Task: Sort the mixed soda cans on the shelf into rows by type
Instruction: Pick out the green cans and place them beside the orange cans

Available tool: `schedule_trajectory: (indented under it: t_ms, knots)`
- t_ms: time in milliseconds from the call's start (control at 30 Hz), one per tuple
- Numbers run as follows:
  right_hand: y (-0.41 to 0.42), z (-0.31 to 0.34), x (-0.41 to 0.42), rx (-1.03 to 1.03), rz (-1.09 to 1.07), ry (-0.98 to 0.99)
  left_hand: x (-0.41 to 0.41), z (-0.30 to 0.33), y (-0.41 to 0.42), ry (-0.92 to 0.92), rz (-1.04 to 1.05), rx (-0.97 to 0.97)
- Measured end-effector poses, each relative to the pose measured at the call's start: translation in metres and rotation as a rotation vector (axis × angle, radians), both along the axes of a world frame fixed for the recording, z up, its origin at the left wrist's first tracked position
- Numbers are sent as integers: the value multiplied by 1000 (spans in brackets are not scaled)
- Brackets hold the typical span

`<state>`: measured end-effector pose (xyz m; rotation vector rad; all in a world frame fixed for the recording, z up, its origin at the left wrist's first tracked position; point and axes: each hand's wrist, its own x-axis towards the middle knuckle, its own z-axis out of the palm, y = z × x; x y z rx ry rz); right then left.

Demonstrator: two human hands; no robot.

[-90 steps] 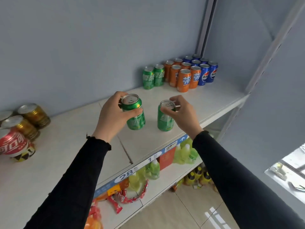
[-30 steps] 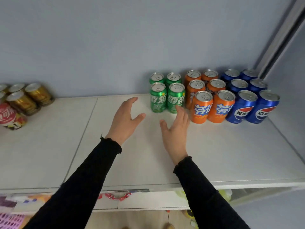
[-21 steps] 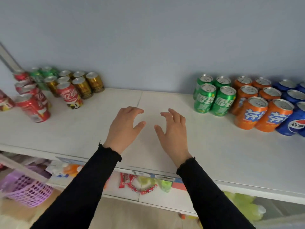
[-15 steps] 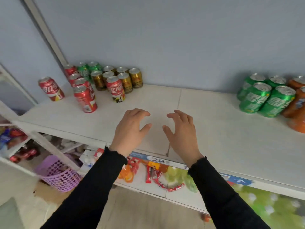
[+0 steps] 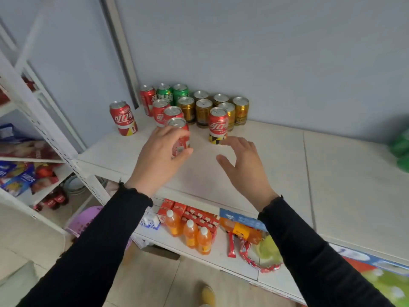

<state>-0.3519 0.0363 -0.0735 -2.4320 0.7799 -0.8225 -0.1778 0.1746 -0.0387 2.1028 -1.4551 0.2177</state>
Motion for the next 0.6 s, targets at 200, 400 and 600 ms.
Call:
schedule_trajectory:
  t_ms: [200, 400, 600]
  knots:
    - [-42, 39, 87, -41, 2, -125, 89, 33, -28, -48, 26, -49]
    - [-93, 70, 185, -63, 21, 52, 185, 54, -71, -68, 66, 84]
    - [-136, 71, 264, 1, -68, 411, 258, 53, -131, -67, 31, 376]
